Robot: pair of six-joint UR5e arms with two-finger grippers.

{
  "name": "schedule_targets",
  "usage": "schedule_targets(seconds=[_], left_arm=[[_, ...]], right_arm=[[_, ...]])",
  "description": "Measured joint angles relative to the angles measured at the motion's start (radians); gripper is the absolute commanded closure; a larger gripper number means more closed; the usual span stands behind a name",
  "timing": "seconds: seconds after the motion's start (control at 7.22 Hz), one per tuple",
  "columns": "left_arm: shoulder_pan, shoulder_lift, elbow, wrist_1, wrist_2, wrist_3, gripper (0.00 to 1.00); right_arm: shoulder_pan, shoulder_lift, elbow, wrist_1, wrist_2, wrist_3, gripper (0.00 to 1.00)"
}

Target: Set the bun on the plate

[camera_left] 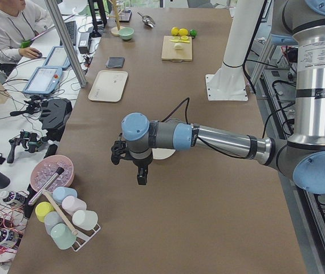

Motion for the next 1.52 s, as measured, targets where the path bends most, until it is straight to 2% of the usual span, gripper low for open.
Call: schedule_targets(seconds=[0.97,1.25,1.52], left_arm=[[-0.005,-0.018,0.015,-0.075,-0.01,-0.005,0.02],[-0.009,-0.014,0.058,-0.252,-0.03,-0.003,0.02],[-0.008,0.018,0.08,-0.389,-0.114,-0.008,0.02]], right_arm=[[0.012,0.01,0.111,0.017,0.01,0.007,0.0],[0.014,0.036,0.112,0.146,0.016,0.009,0.0],[0.017,-0.001,0.091,0.343,0.074,0.013,0.0]])
